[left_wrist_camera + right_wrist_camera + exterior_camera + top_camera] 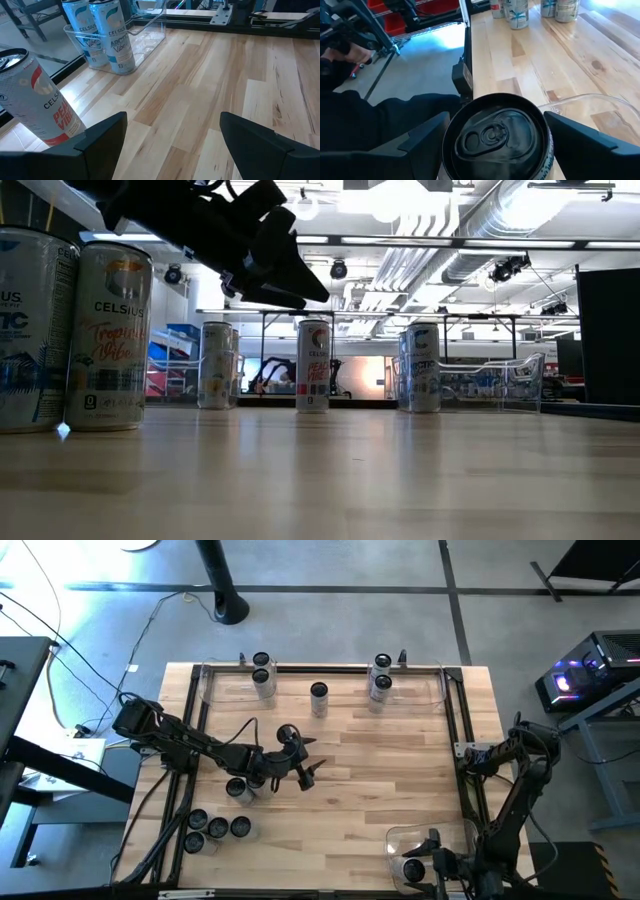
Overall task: Sort soda cans
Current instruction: Put the white-pink soda can into the bottom right transparent bin
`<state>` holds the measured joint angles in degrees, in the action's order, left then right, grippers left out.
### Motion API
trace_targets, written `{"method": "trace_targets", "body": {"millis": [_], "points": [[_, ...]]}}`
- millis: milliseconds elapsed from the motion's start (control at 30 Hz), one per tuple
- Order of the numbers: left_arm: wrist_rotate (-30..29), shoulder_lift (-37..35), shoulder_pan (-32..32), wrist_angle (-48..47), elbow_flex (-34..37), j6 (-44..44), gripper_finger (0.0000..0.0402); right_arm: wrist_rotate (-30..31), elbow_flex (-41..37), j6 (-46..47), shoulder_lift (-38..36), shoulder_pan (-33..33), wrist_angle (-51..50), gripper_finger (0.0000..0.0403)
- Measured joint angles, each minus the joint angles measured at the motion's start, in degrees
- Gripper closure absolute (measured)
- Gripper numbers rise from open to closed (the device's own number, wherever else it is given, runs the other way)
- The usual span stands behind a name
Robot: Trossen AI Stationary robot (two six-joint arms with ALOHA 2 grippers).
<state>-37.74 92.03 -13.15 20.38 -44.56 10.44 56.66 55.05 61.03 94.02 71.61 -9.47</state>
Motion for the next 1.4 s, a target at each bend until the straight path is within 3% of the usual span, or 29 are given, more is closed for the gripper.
{"method": "trace_targets", "body": {"millis": [200,433,967,1167,1400], "points": [[0.1,0.0,0.0,0.0,0.0,0.0,0.0087,-0.1,0.0,0.5,0.0,-1.1,-0.9,0.0101],[0.1,0.0,0.0,0.0,0.0,0.0,0.0087,-1.7,0.0,0.3,-0.3,-2.0,-1.0,0.0156],[0.1,0.0,0.0,0.0,0.0,0.0,0.0087,-3.8,-0.1,-4.5,-3.1,-1.5,2.8,0.0156],[0.1,0.0,0.0,-0.2,0.0,0.0,0.0087,-3.8,-0.1,-4.5,-2.9,-1.5,2.8,0.0124],[0.1,0.0,0.0,-0.9,0.0,0.0,0.0087,-4.5,-0.1,-4.7,-2.9,-1.5,2.8,0.0118]]}}
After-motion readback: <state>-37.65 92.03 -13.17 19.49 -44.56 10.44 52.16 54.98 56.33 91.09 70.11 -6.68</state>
